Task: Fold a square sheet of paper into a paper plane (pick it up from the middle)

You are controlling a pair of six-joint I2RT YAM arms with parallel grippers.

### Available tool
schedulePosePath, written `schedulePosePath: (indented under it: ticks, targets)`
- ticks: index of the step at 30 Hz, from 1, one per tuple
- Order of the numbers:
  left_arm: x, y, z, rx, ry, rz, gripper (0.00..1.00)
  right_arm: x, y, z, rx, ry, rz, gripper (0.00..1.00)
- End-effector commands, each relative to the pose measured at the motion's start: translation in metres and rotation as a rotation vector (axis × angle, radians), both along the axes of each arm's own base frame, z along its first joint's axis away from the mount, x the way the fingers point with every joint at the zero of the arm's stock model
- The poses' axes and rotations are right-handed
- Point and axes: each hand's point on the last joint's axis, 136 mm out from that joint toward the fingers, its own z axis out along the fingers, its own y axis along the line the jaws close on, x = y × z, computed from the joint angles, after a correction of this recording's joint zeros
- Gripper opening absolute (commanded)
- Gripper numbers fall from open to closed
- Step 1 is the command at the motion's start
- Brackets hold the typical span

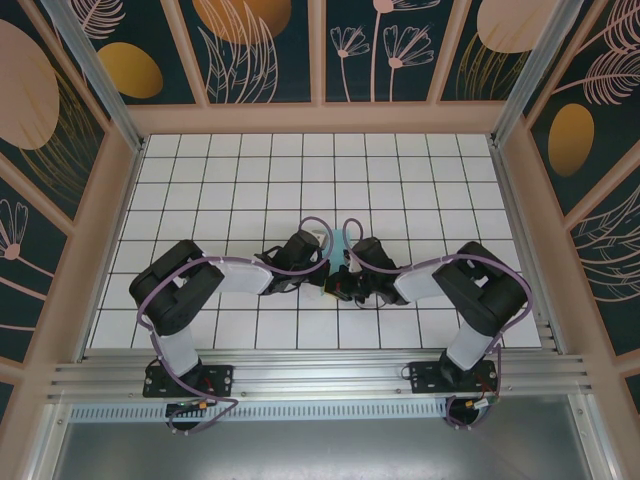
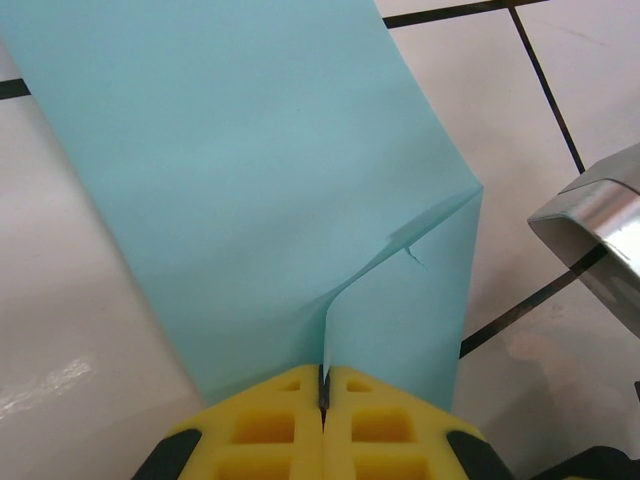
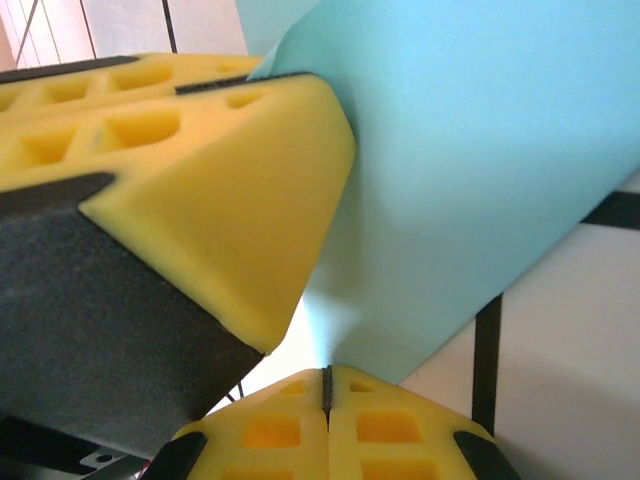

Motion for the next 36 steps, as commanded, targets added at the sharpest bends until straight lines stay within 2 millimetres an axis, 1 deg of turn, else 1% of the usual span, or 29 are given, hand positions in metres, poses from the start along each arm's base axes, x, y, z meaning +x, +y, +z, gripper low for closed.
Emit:
schedulePosePath:
  ticks: [1, 5, 6, 8, 12, 16, 19, 21, 26, 28, 30, 32, 34, 36]
  targets:
    - [-0.021, 0.021, -0.037, 0.108, 0.104, -0.013, 0.0, -0.002, -0.003, -0.011, -0.083, -0.009, -0.01, 0.03]
    - [-0.02, 0.02, -0.036, 0.105, 0.104, -0.012, 0.0, -0.002, 0.005, 0.009, -0.051, -0.038, -0.008, 0.04]
    - [-0.02, 0.019, -0.036, 0.103, 0.104, -0.013, 0.0, -0.003, 0.007, 0.011, -0.045, -0.04, -0.006, 0.04]
    - [-0.019, 0.018, -0.035, 0.098, 0.103, -0.012, 0.0, -0.002, 0.009, 0.009, -0.049, -0.04, -0.005, 0.04]
    - [-0.02, 0.019, -0.035, 0.101, 0.107, -0.013, 0.0, -0.005, 0.012, -0.001, -0.06, -0.015, 0.006, 0.03]
    - [-0.02, 0.019, -0.034, 0.099, 0.103, -0.011, 0.0, -0.008, 0.014, -0.002, -0.062, -0.01, 0.001, 0.03]
    - [-0.02, 0.02, -0.035, 0.106, 0.106, -0.009, 0.0, -0.007, 0.013, 0.009, -0.037, -0.035, -0.017, 0.03]
    - [-0.019, 0.021, -0.034, 0.102, 0.104, -0.004, 0.0, -0.008, 0.014, 0.014, -0.025, -0.041, -0.007, 0.0]
    - [-0.019, 0.02, -0.035, 0.11, 0.112, -0.008, 0.0, -0.007, 0.02, 0.02, 0.013, -0.049, 0.005, 0.0]
    - [-0.019, 0.019, -0.034, 0.108, 0.112, -0.009, 0.0, -0.008, 0.021, 0.015, 0.008, -0.039, 0.009, 0.0]
    - [-0.019, 0.02, -0.034, 0.113, 0.111, -0.006, 0.0, -0.007, 0.019, 0.014, 0.004, -0.037, -0.007, 0.0]
    - [-0.018, 0.02, -0.033, 0.112, 0.11, -0.005, 0.0, -0.007, 0.015, 0.017, 0.004, -0.041, -0.016, 0.0]
    - [-0.019, 0.021, -0.033, 0.115, 0.11, -0.004, 0.0, -0.003, 0.007, 0.018, -0.035, -0.061, -0.034, 0.0]
    - [-0.019, 0.022, -0.034, 0.123, 0.109, -0.001, 0.0, 0.007, -0.006, 0.022, -0.061, -0.082, -0.056, 0.0]
